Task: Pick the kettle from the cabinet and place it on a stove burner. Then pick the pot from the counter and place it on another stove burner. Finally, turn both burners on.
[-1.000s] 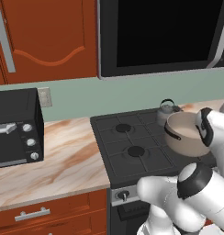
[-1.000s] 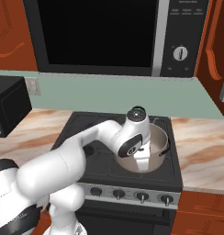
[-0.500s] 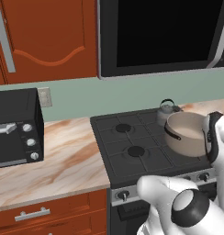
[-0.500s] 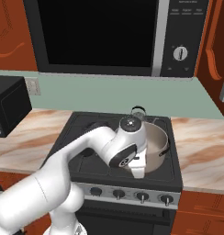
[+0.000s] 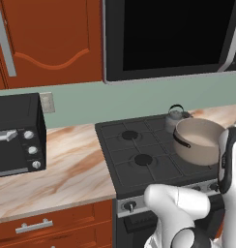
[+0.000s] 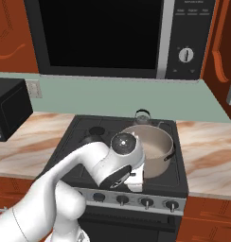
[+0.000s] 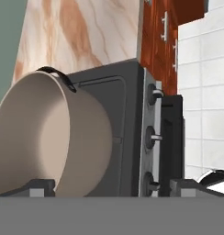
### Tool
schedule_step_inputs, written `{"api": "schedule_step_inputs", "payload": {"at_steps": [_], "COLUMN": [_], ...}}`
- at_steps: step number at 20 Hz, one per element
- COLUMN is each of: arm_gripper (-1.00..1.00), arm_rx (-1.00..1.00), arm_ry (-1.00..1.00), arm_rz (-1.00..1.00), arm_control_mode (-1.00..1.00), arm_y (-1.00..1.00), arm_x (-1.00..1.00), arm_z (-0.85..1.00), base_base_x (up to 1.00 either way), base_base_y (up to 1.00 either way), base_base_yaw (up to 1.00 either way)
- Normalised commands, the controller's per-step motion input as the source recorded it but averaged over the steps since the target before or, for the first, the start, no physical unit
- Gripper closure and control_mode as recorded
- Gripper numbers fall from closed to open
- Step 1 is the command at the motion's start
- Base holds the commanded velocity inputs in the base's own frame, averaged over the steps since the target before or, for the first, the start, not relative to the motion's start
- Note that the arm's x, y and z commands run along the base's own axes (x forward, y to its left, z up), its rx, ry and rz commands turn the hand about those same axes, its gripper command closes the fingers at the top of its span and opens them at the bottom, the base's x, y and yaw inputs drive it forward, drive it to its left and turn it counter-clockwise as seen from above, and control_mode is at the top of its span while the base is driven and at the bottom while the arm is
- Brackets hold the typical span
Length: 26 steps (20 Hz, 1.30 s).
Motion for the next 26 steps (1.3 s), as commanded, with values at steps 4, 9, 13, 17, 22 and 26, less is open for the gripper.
{"api": "schedule_step_inputs", "payload": {"at_steps": [4,9,13,17,22,26], "arm_gripper": [-1.0,-1.0,-1.0,-1.0,-1.0,-1.0], "arm_rx": [0.0,0.0,0.03,0.02,0.01,0.18], "arm_ry": [-0.11,-0.02,-0.14,-0.2,-0.19,-0.1], "arm_rz": [-0.01,0.0,0.0,0.0,0.0,-0.03], "arm_control_mode": [-1.0,-1.0,-1.0,-1.0,-1.0,-1.0], "arm_y": [0.04,0.0,0.0,0.0,0.0,0.0], "arm_x": [-0.3,-0.36,-0.59,-0.65,-0.52,-0.46], "arm_z": [0.08,0.0,0.0,0.0,-0.01,-0.06], "base_base_x": [0.0,0.0,0.0,0.0,0.0,0.0], "base_base_y": [0.0,0.0,0.0,0.0,0.0,0.0], "base_base_yaw": [0.0,0.0,0.0,0.0,0.0,0.0]}}
